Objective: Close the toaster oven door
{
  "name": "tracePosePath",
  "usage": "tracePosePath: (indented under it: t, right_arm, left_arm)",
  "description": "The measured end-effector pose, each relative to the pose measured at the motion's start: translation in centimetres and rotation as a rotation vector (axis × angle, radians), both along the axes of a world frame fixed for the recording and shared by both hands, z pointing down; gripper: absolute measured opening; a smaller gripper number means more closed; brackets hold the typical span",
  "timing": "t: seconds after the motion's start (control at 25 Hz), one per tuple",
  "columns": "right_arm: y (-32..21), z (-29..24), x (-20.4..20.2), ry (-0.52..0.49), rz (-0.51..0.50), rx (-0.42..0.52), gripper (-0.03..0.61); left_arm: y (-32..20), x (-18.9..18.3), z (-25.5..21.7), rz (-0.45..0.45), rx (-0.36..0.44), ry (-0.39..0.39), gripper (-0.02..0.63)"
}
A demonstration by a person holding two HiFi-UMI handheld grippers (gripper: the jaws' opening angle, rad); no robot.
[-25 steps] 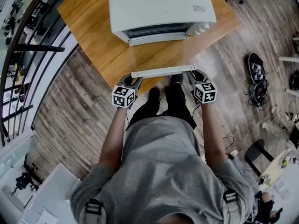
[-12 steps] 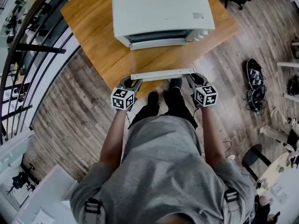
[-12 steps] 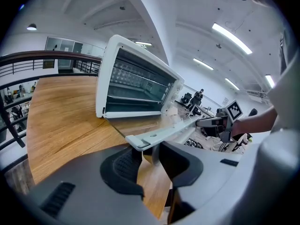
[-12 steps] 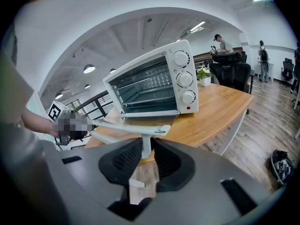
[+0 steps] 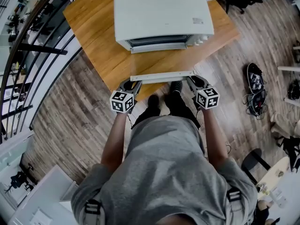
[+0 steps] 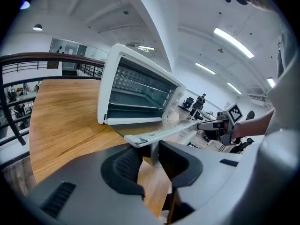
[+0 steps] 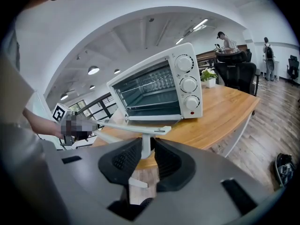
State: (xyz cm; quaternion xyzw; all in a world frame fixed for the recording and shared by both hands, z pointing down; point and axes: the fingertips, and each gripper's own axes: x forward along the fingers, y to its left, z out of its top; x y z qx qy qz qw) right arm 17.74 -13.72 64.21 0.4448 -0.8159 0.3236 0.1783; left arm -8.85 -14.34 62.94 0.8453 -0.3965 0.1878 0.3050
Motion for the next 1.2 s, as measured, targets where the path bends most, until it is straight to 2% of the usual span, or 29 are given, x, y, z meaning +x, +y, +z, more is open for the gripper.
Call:
tracePosePath:
  t: [0.28,0.6,0.92,1.2]
  right_arm:
    - [-0.8,-1.8,-0.2,0.007,-0.036,0.018,0.104]
    - [-2.4,-3.4,-0.1,-0.03,-0.078,0.037,0.115]
    - [-3.5,-4.2,-0.1,-0.089,-0.083,0.013,0.115]
    - [-4.5,-5.4,-0.1,-0.199,-0.046,-0.015,0.114]
  left_arm:
    - [-0.8,-0.1,-1.8,-0.027,0.037,0.029,0.123]
    - [-2.4,-0.1,-3.4,-0.066,0.084,0.056,0.13]
    - [-3.6,-0.2,-4.2,-0.137,0.116,0.102,0.13]
    - [-4.6,-0.6,-5.5,-0.214,0.15,0.139,0.132]
